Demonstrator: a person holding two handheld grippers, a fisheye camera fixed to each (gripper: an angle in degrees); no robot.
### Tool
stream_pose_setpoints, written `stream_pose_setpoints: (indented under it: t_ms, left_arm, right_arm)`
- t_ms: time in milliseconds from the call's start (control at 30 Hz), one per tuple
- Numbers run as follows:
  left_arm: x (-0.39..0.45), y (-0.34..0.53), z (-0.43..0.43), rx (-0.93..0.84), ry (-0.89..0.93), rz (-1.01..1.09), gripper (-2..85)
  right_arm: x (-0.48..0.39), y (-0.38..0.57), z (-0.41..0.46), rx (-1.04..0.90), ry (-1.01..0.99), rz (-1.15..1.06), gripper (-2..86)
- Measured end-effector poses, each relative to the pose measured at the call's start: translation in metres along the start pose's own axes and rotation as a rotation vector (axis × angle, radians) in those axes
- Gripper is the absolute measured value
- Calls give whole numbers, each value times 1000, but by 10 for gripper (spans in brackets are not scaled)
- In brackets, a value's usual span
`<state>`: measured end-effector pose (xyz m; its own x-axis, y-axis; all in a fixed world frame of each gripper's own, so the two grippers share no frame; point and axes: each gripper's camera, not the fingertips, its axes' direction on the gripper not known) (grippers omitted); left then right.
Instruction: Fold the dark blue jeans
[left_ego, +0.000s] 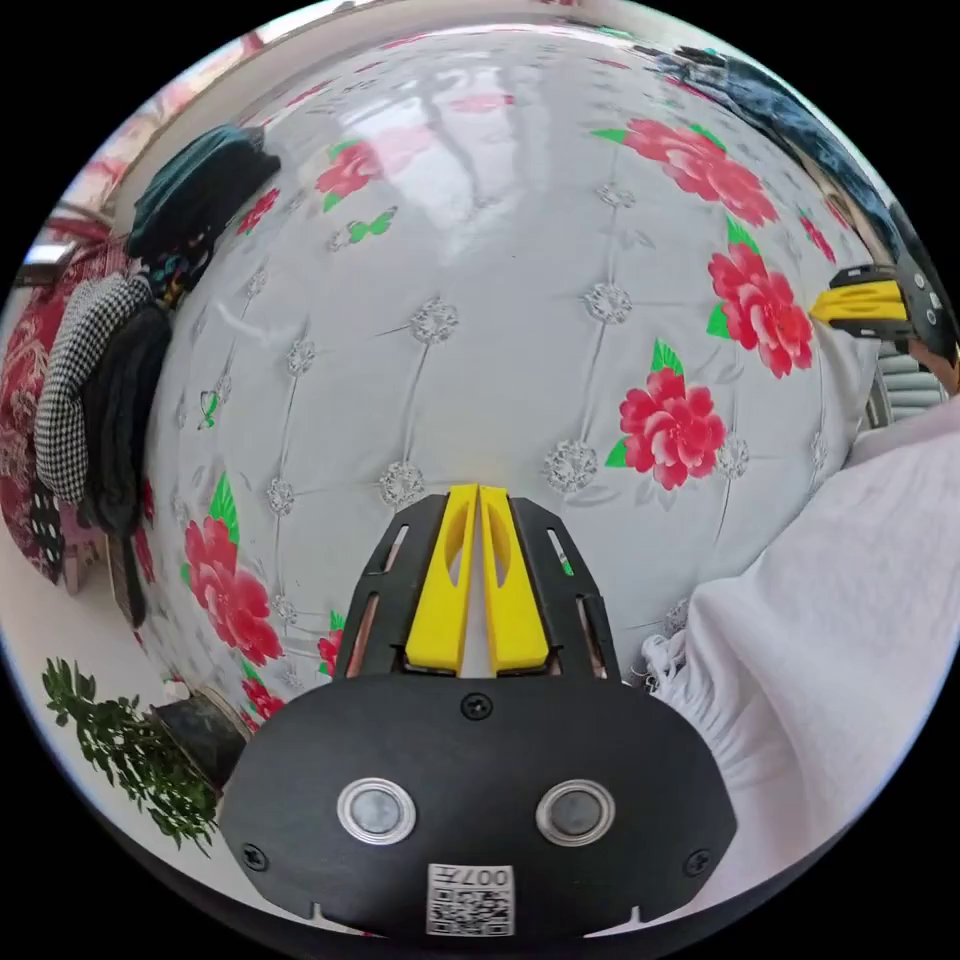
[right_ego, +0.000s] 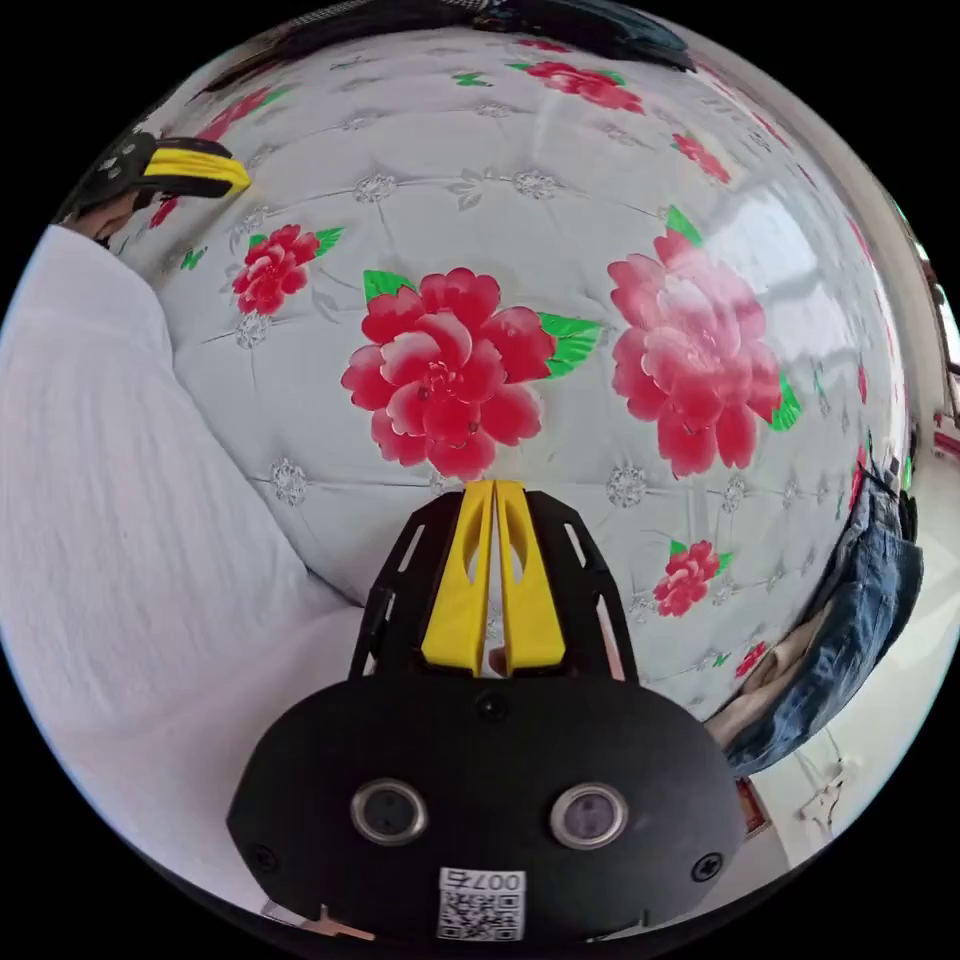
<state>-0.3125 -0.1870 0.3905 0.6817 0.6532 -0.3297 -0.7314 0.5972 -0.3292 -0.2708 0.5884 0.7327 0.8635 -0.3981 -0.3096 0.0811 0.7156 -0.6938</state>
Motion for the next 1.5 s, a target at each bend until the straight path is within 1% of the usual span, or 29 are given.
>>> stream_pose_setpoints:
  t_ms: [67,133,200,233,267,333,367,433,467,500,533,567,600,633,667,733,767,833,867,933,967,1067,1133,1200,1267,1333,1367,1433,1500]
  left_arm:
    - [25,-10,-2,-44,-73,62,-10]
    - [36,-17,-2,-66,-99,50,-10]
    - [42,-22,-1,-73,-96,-9,-10]
    - [43,-25,-1,-81,-83,-63,-10]
    - [42,-28,-1,-93,-60,-129,-10]
    - [43,-32,-1,-112,-38,-199,-10]
    - [46,-36,0,-129,-43,-212,-9]
    - [55,-42,3,-166,-74,-223,-9]
    - [62,-47,5,-196,-104,-230,-9]
    - [65,-49,6,-210,-119,-240,-9]
    - [68,-51,8,-223,-132,-300,-9]
    - [67,-48,8,-214,-127,-393,-8]
    - [65,-45,8,-206,-117,-440,-7]
    - [63,-39,6,-192,-49,-518,-6]
    - [62,-32,3,-156,67,-581,-3]
    - [69,-18,-3,-66,223,-656,8]
    - [79,-10,-7,-26,260,-681,23]
    - [95,-1,-9,1,297,-691,36]
    - [106,5,-9,4,313,-690,38]
    - [120,13,-5,-19,324,-690,32]
    - [127,18,-2,-38,332,-685,22]
    - [140,33,5,-78,292,-679,4]
    - [144,43,7,-74,273,-670,-2]
    - [146,52,9,-66,263,-656,-5]
    - [146,63,12,-44,265,-636,-6]
    - [144,69,12,-12,270,-619,-4]
    - [141,73,12,18,277,-605,2]
    - [137,78,9,75,290,-568,22]
    - [134,82,3,166,321,-507,56]
  right_arm:
    - [-1,-1,-11,50,27,83,0]
    - [5,-5,-29,73,39,114,4]
    - [20,-2,-44,104,0,101,11]
    - [38,2,-54,136,-64,112,20]
    - [51,5,-60,154,-83,143,26]
    - [113,26,-77,165,-31,316,50]
    - [131,36,-84,186,-19,354,55]
    - [211,91,-117,274,113,527,73]
    - [235,108,-125,287,152,573,77]
    - [281,142,-139,300,216,658,85]
    - [329,177,-152,298,277,744,93]
    - [352,195,-158,292,312,783,97]
    - [397,227,-168,273,381,849,104]
    - [440,258,-178,248,426,904,110]
    - [460,271,-182,236,445,925,112]
    - [534,312,-192,154,512,985,123]
    - [551,320,-193,132,516,996,126]
    - [610,338,-193,50,477,1025,135]
    - [623,340,-192,32,453,1027,135]
    - [667,346,-180,-48,314,1046,129]
    - [676,347,-177,-62,274,1053,124]
    - [699,348,-200,-58,305,1109,90]
    - [689,342,-239,44,367,1109,46]
    - [671,338,-269,101,439,1102,27]
    - [651,338,-294,189,417,1076,16]
    - [617,331,-335,341,343,987,8]
    - [607,326,-347,387,318,950,6]
    - [563,291,-402,591,170,751,2]
    - [526,249,-443,727,64,594,0]
